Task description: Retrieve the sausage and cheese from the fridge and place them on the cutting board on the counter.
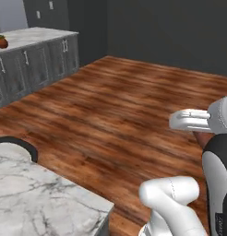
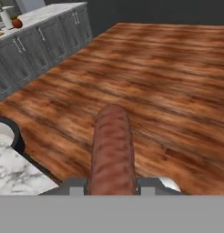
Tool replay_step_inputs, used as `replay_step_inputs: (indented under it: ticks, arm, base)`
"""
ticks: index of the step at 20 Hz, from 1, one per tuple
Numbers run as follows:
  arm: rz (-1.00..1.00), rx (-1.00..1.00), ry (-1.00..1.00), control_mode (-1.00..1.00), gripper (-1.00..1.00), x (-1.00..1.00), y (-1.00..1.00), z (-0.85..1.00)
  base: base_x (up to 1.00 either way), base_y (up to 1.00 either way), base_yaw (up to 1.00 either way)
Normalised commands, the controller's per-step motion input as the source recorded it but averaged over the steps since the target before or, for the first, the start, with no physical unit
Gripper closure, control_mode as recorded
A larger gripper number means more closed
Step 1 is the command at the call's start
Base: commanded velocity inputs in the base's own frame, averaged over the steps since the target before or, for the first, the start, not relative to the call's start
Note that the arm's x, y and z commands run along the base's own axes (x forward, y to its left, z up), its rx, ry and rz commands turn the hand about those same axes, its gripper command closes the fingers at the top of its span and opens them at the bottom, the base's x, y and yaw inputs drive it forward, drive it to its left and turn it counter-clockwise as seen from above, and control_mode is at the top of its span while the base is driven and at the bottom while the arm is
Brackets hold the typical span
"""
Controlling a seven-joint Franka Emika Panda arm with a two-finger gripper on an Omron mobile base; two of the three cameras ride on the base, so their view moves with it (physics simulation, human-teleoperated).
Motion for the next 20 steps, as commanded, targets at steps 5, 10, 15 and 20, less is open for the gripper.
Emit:
replay_step_inputs:
  ticks: [5,10,15,20]
  arm:
    - [0.0,0.0,0.0,1.0,1.0,0.0,0.0,0.0]
    - [0.0,0.0,0.0,1.0,1.0,0.0,0.0,0.0]
    - [0.0,0.0,0.0,1.0,1.0,0.0,0.0,0.0]
    - [0.0,0.0,0.0,1.0,1.0,0.0,0.0,0.0]
  base:
    - [1.0,0.0,0.66]
    - [1.0,-0.59,0.37]
    - [1.0,-0.48,0.37]
    - [1.0,-0.33,0.41]
